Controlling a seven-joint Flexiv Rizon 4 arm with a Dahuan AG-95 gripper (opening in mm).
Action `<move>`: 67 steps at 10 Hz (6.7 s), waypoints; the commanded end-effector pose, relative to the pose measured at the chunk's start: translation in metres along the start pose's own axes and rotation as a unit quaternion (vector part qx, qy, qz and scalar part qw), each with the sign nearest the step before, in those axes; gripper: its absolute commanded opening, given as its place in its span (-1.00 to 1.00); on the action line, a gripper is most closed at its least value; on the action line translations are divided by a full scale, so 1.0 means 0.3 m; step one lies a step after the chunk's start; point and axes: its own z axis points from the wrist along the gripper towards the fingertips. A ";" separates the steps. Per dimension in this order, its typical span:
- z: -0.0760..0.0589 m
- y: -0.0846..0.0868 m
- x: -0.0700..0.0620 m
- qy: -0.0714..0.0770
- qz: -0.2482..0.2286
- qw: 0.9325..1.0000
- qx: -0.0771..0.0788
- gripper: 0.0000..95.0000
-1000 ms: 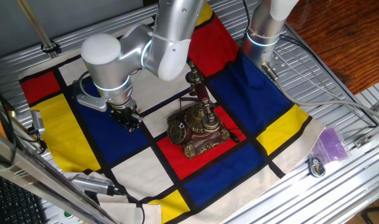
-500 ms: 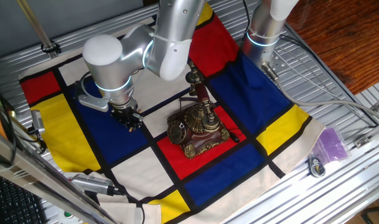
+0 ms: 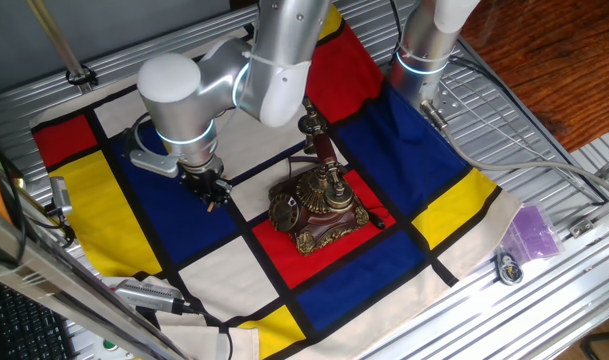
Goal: Dial a number on an old rotary phone
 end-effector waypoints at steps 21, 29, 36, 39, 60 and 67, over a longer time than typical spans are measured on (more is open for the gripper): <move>-0.524 0.275 -0.245 -0.045 0.331 0.936 -0.113 -1.00; -0.515 0.357 -0.262 -0.090 0.333 0.934 -0.092 -1.00; -0.460 0.393 -0.212 -0.108 0.327 0.935 -0.083 -1.00; -0.447 0.407 -0.212 -0.107 0.328 0.935 -0.082 -1.00; -0.417 0.440 -0.181 -0.110 0.314 0.939 -0.083 -1.00; -0.379 0.486 -0.166 -0.115 0.317 0.938 -0.077 -1.00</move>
